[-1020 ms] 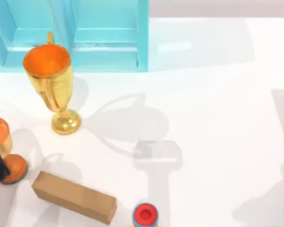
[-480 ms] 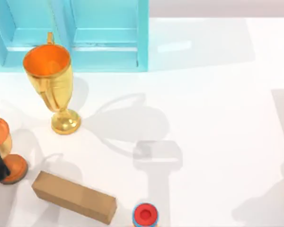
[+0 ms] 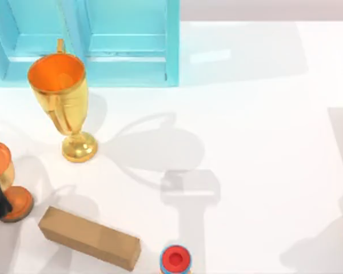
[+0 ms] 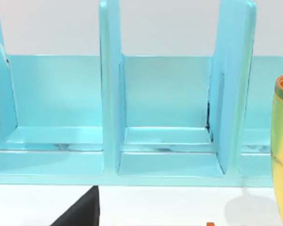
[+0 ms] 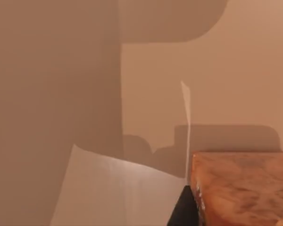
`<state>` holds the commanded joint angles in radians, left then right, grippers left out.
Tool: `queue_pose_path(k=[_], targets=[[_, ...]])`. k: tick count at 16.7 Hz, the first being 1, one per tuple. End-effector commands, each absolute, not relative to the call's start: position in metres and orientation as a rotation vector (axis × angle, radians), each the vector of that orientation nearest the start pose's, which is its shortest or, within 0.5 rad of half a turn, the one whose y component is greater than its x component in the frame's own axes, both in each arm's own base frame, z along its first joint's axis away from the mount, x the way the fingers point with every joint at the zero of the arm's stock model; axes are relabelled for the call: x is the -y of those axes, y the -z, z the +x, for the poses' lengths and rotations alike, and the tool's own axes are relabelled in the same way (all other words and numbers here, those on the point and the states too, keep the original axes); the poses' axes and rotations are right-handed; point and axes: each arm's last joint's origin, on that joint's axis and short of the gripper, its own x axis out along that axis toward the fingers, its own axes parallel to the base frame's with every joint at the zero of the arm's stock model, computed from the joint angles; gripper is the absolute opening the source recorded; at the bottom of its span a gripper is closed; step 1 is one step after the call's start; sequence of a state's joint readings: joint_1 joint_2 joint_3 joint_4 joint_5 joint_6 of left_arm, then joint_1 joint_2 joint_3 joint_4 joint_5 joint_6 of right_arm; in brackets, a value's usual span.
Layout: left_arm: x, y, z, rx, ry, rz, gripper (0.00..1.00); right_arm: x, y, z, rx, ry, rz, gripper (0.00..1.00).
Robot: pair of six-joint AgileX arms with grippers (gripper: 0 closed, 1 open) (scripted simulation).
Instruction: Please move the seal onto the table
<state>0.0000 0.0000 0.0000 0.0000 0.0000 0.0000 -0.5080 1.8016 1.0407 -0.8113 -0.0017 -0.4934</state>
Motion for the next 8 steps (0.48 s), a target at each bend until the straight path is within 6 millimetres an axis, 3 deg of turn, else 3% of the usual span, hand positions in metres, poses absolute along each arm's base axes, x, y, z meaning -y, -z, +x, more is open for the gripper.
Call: queue_pose_path(k=[8], targets=[[0.0012, -0.16, 0.1057, 0.0, 0.0, 0.0, 1.0, 0.1468, -0.1321, 0.2671, -1.571, 0.007, 0.011, 0.0]])
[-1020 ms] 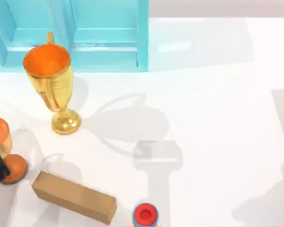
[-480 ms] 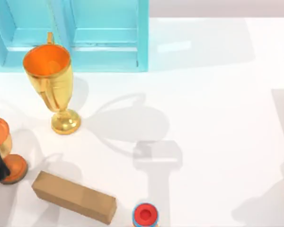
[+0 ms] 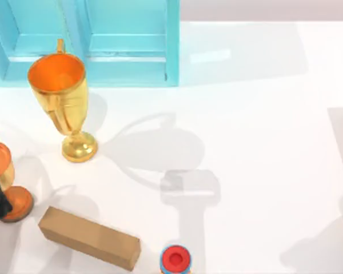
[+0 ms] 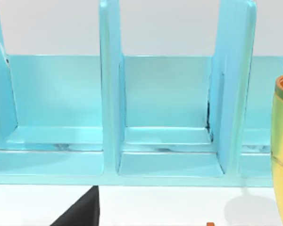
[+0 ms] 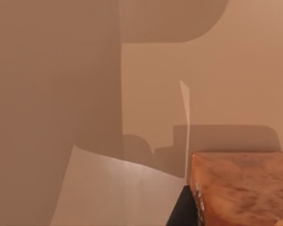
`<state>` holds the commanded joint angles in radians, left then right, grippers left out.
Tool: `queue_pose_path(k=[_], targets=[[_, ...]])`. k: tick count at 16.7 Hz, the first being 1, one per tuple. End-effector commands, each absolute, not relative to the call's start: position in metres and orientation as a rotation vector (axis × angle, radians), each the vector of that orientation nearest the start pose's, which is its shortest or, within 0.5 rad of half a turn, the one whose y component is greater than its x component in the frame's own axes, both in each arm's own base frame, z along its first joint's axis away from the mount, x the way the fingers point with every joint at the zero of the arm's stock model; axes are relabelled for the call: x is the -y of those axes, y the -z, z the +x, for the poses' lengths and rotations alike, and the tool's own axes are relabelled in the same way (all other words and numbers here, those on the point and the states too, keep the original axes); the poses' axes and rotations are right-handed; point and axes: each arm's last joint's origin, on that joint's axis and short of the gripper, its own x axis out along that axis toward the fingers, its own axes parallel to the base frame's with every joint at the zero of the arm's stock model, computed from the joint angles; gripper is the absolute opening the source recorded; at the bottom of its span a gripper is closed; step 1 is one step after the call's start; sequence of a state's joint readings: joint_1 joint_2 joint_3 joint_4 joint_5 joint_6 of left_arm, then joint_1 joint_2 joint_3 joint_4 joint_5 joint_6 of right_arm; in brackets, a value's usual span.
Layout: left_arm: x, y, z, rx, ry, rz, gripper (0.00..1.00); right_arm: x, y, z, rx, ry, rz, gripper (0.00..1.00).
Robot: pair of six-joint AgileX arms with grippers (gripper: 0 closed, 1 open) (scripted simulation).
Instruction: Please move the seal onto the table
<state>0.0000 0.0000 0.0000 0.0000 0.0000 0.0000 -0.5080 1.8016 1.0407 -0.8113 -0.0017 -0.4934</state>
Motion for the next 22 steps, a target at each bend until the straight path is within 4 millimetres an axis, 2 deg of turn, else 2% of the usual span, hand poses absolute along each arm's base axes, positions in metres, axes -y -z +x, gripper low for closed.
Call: queue_pose_path(k=[3, 6, 10, 13, 17, 22], targets=[[0.001, -0.16, 0.106, 0.0, 0.0, 0.0, 1.0, 0.147, -0.138, 0.268, -1.566, 0.021, 0.007, 0.0], [0.001, -0.16, 0.106, 0.0, 0.0, 0.0, 1.0, 0.138, -0.176, 0.274, -1.535, 0.077, -0.027, 0.0], [0.001, -0.16, 0.106, 0.0, 0.0, 0.0, 1.0, 0.098, -0.243, 0.274, -1.513, 0.115, -0.072, 0.0], [0.001, -0.16, 0.106, 0.0, 0.0, 0.0, 1.0, 0.057, -0.275, 0.269, -1.531, 0.103, -0.074, 0.0], [0.001, -0.16, 0.106, 0.0, 0.0, 0.0, 1.0, 0.018, -0.288, 0.264, -1.568, 0.068, -0.034, 0.0], [0.001, -0.16, 0.106, 0.0, 0.0, 0.0, 1.0, -0.003, -0.283, 0.268, -1.57, 0.01, 0.011, 0.0]])
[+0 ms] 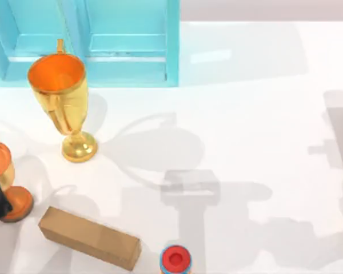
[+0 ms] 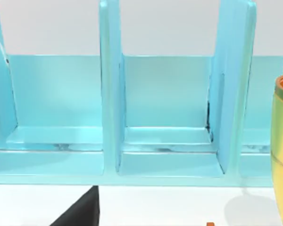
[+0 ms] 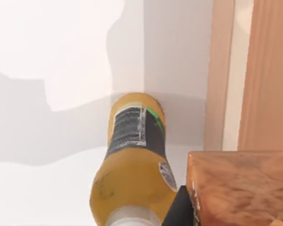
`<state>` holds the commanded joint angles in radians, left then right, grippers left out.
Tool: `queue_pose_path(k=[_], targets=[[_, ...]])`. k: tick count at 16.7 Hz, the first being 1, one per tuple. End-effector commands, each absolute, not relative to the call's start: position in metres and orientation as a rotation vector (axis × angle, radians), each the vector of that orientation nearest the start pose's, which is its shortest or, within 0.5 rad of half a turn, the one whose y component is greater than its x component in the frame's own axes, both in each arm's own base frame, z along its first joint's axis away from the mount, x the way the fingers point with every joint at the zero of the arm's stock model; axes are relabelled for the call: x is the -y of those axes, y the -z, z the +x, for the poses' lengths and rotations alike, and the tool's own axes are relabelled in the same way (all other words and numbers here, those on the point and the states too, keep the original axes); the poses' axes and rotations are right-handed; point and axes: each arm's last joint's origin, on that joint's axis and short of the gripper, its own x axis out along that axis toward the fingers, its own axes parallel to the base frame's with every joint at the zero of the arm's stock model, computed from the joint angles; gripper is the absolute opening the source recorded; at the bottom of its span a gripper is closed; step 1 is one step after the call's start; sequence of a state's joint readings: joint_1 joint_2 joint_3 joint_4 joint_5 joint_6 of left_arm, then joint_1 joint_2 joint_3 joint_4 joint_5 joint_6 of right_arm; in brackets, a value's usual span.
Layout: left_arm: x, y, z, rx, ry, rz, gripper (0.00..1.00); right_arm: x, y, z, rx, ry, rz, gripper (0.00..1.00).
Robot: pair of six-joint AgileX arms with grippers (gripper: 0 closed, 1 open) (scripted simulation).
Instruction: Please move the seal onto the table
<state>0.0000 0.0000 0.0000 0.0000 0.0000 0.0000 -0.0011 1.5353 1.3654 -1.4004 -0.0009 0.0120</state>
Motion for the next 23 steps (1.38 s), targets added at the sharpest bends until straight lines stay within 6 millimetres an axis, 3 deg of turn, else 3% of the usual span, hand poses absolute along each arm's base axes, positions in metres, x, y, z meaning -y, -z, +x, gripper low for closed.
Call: queue_pose_path(k=[6, 9, 12, 16, 20, 23], targets=[[0.001, -0.16, 0.106, 0.0, 0.0, 0.0, 1.0, -0.004, -0.282, 0.272, -1.571, 0.019, 0.017, 0.0], [0.001, -0.16, 0.106, 0.0, 0.0, 0.0, 1.0, -0.022, -0.274, 0.296, -1.583, 0.039, 0.009, 0.0], [0.001, -0.16, 0.106, 0.0, 0.0, 0.0, 1.0, -0.064, -0.253, 0.335, -1.593, 0.048, -0.016, 0.0], [0.001, -0.16, 0.106, 0.0, 0.0, 0.0, 1.0, -0.139, -0.212, 0.373, -1.588, 0.046, -0.024, 0.0], [0.001, -0.16, 0.106, 0.0, 0.0, 0.0, 1.0, -0.201, -0.177, 0.386, -1.577, 0.025, 0.004, 0.0], [0.001, -0.16, 0.106, 0.0, 0.0, 0.0, 1.0, -0.214, -0.173, 0.387, -1.569, 0.015, 0.014, 0.0]])
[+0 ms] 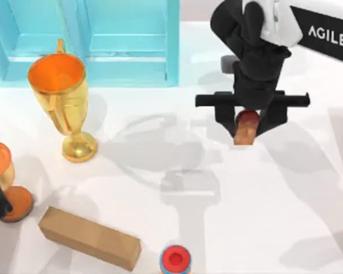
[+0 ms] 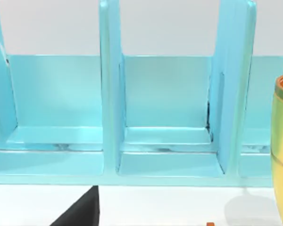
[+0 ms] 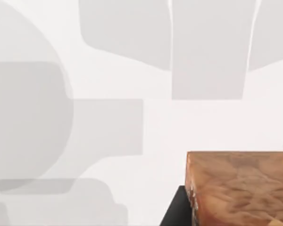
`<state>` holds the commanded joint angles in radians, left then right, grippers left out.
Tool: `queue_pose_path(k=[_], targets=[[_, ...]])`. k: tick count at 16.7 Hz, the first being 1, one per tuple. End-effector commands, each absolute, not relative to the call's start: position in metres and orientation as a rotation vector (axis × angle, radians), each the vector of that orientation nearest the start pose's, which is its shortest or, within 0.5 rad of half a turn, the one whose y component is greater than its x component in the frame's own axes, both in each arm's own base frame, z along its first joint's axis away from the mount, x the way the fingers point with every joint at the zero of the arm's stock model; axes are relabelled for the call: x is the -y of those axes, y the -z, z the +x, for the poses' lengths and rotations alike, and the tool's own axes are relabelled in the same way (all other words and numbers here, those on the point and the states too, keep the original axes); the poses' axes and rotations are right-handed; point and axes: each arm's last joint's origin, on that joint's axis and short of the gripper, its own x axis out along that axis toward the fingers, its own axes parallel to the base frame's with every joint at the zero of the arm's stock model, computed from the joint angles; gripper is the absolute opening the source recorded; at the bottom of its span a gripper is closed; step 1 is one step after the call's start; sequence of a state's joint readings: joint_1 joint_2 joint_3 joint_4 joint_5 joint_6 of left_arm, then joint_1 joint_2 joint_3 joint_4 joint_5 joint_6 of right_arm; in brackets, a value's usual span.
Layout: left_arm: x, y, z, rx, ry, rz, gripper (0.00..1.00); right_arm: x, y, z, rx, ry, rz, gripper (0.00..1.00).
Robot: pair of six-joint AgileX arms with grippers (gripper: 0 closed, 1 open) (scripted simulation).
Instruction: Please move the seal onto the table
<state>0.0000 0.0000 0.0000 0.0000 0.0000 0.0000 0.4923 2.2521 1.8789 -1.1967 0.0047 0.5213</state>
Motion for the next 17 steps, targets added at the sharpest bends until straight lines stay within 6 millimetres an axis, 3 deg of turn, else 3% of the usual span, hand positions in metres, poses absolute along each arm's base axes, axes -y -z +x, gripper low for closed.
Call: queue_pose_path(k=[4, 11, 15, 17], targets=[[0.001, -0.16, 0.106, 0.0, 0.0, 0.0, 1.0, -0.212, -0.171, 0.388, -1.573, 0.02, 0.018, 0.0], [0.001, -0.16, 0.106, 0.0, 0.0, 0.0, 1.0, -0.214, -0.13, 0.388, -1.57, 0.016, 0.014, 0.0], [0.001, -0.16, 0.106, 0.0, 0.0, 0.0, 1.0, -0.214, -0.128, 0.387, -1.569, 0.015, 0.014, 0.0], [0.001, -0.16, 0.106, 0.0, 0.0, 0.0, 1.0, -0.214, -0.128, 0.387, -1.569, 0.015, 0.014, 0.15]])
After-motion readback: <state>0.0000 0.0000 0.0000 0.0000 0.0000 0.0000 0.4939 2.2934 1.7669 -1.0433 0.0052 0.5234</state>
